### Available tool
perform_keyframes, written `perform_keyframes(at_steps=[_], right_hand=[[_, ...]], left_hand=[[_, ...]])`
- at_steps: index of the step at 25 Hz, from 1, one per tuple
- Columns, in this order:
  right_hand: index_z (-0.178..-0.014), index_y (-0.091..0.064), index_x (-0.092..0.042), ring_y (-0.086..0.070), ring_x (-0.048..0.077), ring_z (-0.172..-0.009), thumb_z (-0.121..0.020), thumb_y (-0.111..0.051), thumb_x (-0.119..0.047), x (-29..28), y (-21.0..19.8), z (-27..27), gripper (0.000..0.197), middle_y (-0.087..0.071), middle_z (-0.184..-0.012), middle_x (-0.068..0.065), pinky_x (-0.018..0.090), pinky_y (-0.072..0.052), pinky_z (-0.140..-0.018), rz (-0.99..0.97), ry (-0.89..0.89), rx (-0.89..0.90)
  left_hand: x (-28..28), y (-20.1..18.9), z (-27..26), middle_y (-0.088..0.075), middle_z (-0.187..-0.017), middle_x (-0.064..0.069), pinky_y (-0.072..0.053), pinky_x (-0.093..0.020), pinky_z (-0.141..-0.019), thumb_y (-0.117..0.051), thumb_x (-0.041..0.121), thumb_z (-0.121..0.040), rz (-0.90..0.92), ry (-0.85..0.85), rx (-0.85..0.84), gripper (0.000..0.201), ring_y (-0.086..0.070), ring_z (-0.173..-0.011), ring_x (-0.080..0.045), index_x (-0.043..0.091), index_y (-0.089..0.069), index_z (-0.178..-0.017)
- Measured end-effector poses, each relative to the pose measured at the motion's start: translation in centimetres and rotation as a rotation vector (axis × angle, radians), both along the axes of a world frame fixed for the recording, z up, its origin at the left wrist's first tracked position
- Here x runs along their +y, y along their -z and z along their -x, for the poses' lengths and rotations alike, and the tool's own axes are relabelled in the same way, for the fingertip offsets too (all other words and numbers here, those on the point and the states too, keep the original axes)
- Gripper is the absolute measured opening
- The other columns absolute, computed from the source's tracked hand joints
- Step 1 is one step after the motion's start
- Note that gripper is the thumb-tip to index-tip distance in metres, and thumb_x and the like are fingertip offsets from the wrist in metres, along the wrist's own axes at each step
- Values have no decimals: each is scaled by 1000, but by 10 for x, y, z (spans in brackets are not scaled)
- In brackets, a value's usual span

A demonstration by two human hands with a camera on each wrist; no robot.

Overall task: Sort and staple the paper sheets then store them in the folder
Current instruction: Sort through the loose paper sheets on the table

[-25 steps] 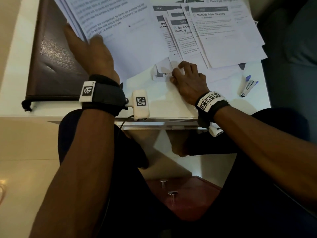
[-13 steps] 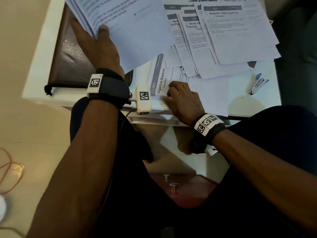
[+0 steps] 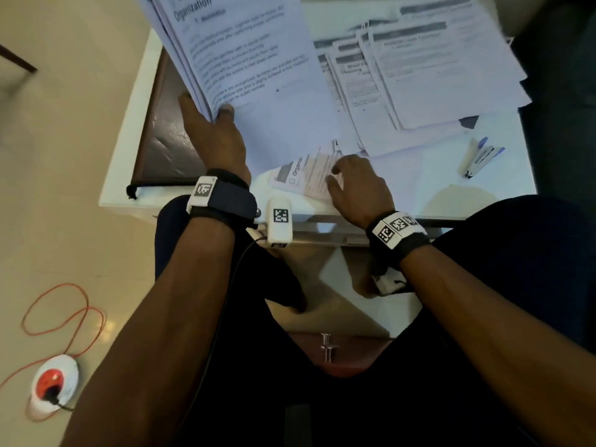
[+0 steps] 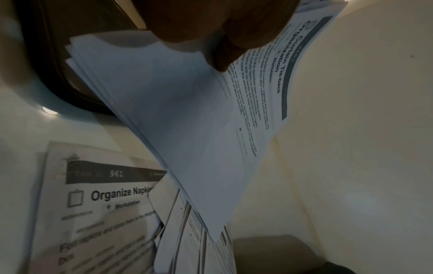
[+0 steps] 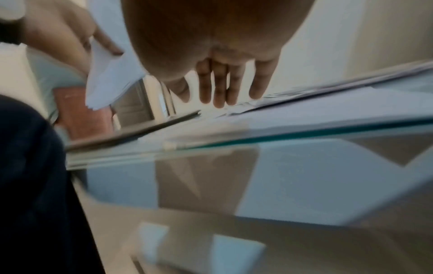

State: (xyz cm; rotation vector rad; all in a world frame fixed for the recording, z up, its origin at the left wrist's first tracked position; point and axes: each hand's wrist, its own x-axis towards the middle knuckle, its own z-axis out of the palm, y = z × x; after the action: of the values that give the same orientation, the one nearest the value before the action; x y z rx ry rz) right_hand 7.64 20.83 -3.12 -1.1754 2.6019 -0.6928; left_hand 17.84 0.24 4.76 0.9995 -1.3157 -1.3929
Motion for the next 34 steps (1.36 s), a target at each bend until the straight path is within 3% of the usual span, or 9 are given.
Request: perform_keyframes(at_steps=[3,6,8,11,14,18,24,29,34], right_hand=[[-122,-50,-18,-54,17,-113,-91,-66,-32,8,-36,35,37,-55,-122,2,39,-50,-98,526,334,-299],[-136,-45,-22,-56,14,-127,-82,-79,-19,16,-91,87,64,-59,-137,1,30,-49,-103,826,233,-733],[-129,-59,-12,-67,18,-115,-82,-77,-3,22,-119,108,51,-70,-125,4,32,-55,-92,867,149,-834],[-121,-67,1,-69,35,-111,-79,-77,4,34,-126,116,44,-72,-120,17,46,-58,-92,864,92,-829],[-112,-72,-10,-71,30,-108,-77,-79,8,39,-107,112,39,-74,-115,12,50,-56,-97,813,161,-814],[-104,-73,-27,-72,18,-102,-76,-80,8,41,-86,94,46,-76,-108,-3,44,-57,-96,714,195,-752],[-98,-75,-29,-71,27,-105,-76,-80,8,38,-89,85,43,-77,-109,3,45,-58,-91,778,260,-720],[-96,-74,-31,-71,19,-99,-77,-77,10,44,-83,78,45,-77,-103,-3,41,-59,-91,732,310,-702],[-105,-71,-25,-68,25,-104,-80,-75,8,42,-74,74,42,-74,-108,1,38,-58,-90,669,328,-680]], left_hand=[[11,-15,13,-63,-127,-3,-55,-30,-100,-63,-7,-92,56,106,30,55,-65,-109,-5,13,-48,-141],[38,-25,32,-66,-124,-1,-54,-27,-96,-65,-7,-91,113,298,27,50,-65,-113,-9,15,-55,-135],[53,-24,44,-69,-124,3,-55,-26,-93,-64,-6,-94,103,409,16,45,-66,-114,-10,14,-57,-133],[67,-11,53,-71,-125,1,-56,-37,-94,-65,-2,-96,66,524,-29,44,-66,-117,-20,30,-63,-125],[66,-7,53,-69,-126,-5,-54,-53,-101,-66,-3,-89,-2,551,-89,51,-65,-119,-25,34,-58,-123],[61,-14,55,-66,-123,-9,-55,-52,-101,-62,-2,-85,-21,558,-88,50,-64,-118,-23,25,-49,-125],[62,-29,62,-65,-126,-5,-56,-55,-97,-57,11,-92,36,565,-68,42,-63,-120,-27,46,-53,-116],[68,-18,63,-63,-130,-2,-56,-42,-99,-52,13,-103,22,583,-170,31,-62,-119,-20,20,-46,-133],[81,-15,64,-60,-129,-3,-57,-32,-90,-47,16,-108,-51,563,-184,24,-61,-114,-17,14,-39,-131]])
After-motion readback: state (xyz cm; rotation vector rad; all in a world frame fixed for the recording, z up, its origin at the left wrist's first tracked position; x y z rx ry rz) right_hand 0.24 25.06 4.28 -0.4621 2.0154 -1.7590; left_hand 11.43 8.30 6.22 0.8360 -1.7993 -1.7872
